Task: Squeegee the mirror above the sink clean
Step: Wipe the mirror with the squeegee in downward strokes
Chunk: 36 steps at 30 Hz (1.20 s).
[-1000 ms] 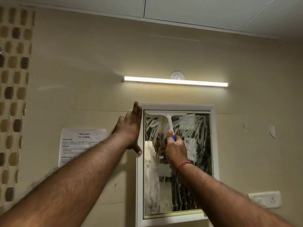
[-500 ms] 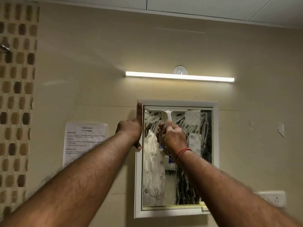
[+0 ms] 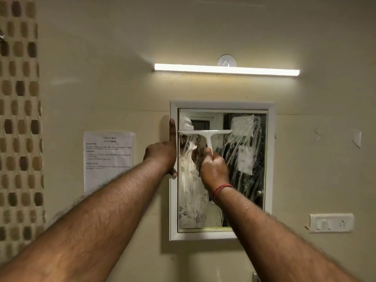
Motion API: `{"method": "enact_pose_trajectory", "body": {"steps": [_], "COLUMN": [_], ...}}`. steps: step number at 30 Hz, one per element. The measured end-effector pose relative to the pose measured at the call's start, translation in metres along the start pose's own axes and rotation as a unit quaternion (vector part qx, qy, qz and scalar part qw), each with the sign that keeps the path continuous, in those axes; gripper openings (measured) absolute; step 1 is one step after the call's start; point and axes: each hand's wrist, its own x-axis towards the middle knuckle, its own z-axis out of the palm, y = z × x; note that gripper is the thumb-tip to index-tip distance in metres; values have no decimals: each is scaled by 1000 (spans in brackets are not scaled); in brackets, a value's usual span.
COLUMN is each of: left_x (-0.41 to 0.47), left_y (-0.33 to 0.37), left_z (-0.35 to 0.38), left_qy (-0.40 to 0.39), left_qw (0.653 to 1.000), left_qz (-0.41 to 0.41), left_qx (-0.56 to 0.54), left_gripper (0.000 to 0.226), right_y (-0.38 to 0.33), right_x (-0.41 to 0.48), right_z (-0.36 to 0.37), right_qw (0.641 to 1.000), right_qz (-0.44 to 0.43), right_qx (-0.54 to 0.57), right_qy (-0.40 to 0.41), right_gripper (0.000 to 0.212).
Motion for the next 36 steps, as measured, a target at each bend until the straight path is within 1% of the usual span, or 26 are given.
{"method": "enact_pose_trajectory", "body": {"steps": [3,7,8,10,13,14,18,21,33,36], "left_x": [-8,-15,-18,-26,-35,-36,-42,-53,-87,-97], "left_y": [-1,-3,-4,-5,-5,-5,-4,-4,1,3], "left_z": [15,32,37,44,58,62,73,86,130,138], "left_qy": [9,6,1,1,-2,6,9,-1,-33,-37], "left_qw": [1000,999,998,997,998,998,997,996,994,994], "left_qz": [12,26,29,29,38,39,38,35,16,18], "left_qx": [-2,-38,-53,-65,-53,-55,-71,-83,-99,-101], "left_gripper": [188,186,185,183,185,185,182,181,174,168], "right_y": [15,38,44,53,67,69,85,103,156,167], "right_x": [-2,-8,-11,-21,-35,-40,-52,-62,-102,-111], "right_z": [3,10,11,10,7,4,2,4,4,4], "right_qw": [1000,1000,1000,1000,1000,1000,999,999,997,997], "right_qz": [0,8,4,0,6,4,9,25,55,64], "right_qx": [1,-6,-8,-10,5,14,29,8,-50,-51], "right_qy": [1,-5,-5,-5,-19,-19,-27,-19,-6,-8], "right_gripper": [51,70,72,67,48,47,45,43,50,48]}}
